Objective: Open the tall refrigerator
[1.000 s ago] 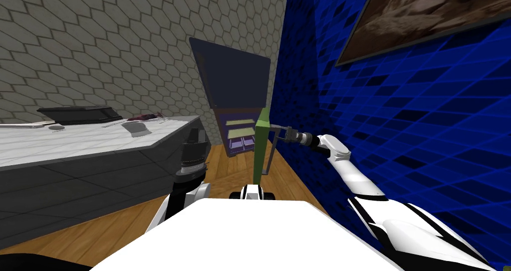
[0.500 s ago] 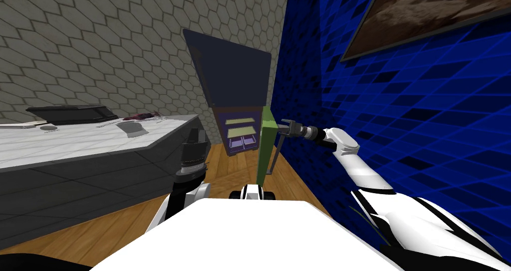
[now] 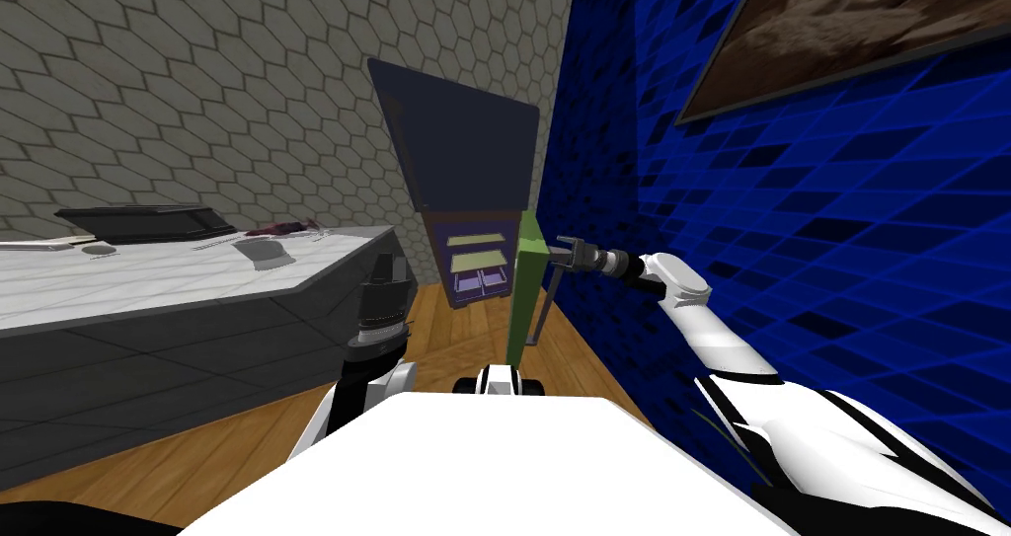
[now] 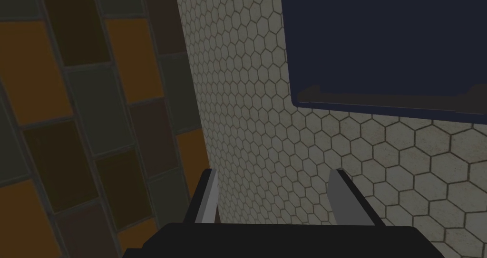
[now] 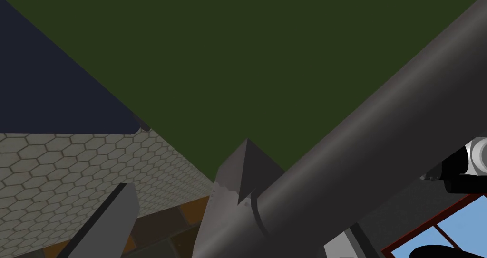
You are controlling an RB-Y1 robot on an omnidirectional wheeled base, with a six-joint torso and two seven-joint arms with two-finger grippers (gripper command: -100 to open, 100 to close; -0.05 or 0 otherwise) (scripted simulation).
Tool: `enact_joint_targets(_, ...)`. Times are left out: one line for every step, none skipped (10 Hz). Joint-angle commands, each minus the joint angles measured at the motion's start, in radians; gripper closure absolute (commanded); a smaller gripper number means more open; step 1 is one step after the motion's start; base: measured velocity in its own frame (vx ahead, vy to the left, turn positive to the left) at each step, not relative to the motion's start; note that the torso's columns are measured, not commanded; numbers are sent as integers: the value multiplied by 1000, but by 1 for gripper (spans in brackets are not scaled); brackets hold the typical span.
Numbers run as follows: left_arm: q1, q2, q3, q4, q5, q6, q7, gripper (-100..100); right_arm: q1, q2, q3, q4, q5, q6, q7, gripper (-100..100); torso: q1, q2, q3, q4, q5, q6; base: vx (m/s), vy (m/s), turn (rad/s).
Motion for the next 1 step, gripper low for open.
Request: enact_joint_targets(0, 0, 0, 0, 0, 0, 0, 0, 0, 0, 0, 0, 0, 0, 0, 0, 1, 0, 0, 0, 0, 0, 0, 0, 0)
